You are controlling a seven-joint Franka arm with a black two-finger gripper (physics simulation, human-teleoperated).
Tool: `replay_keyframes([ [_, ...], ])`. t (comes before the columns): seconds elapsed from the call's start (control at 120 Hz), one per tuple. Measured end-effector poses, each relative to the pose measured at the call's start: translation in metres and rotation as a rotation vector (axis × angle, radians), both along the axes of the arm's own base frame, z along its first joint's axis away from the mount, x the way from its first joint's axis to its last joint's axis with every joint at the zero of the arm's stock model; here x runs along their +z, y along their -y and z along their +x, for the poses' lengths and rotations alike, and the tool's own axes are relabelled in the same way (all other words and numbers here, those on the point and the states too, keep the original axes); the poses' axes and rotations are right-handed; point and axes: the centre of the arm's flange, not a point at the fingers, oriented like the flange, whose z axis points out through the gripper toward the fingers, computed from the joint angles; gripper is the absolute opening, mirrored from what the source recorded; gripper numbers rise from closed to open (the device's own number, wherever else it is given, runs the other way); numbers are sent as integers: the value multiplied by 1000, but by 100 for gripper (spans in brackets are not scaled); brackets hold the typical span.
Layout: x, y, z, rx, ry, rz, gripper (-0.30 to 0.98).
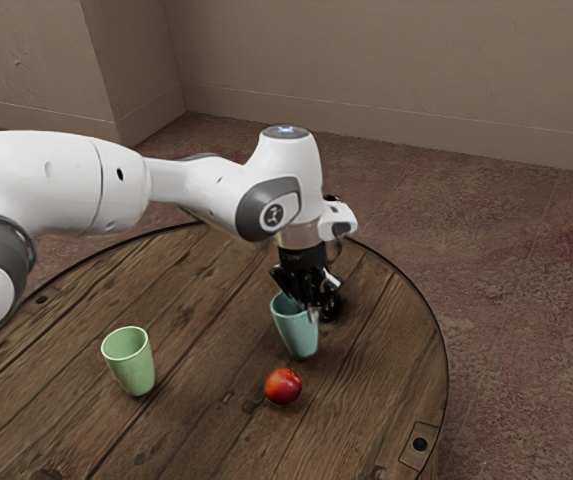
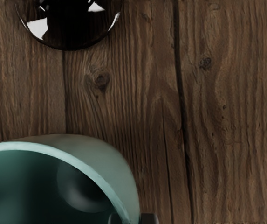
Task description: Place the right cup onto the left cup
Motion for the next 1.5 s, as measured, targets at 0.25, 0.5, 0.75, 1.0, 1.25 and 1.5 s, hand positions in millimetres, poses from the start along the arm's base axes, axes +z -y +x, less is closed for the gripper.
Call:
replay_keyframes([
  [0.25, 62, -33, -18, 25, 32, 43, -9],
  [0.5, 96, -90, -56, 102, 17, 78, -10],
  [0.75, 114, -144, -102, 205, 9, 95, -10],
  [1.0, 117, -193, -128, 360, 0, 105, -10],
  [1.25, 119, -207, -152, 522, 1, 86, -10],
  [1.5, 110, -217, -154, 628, -15, 60, -10],
])
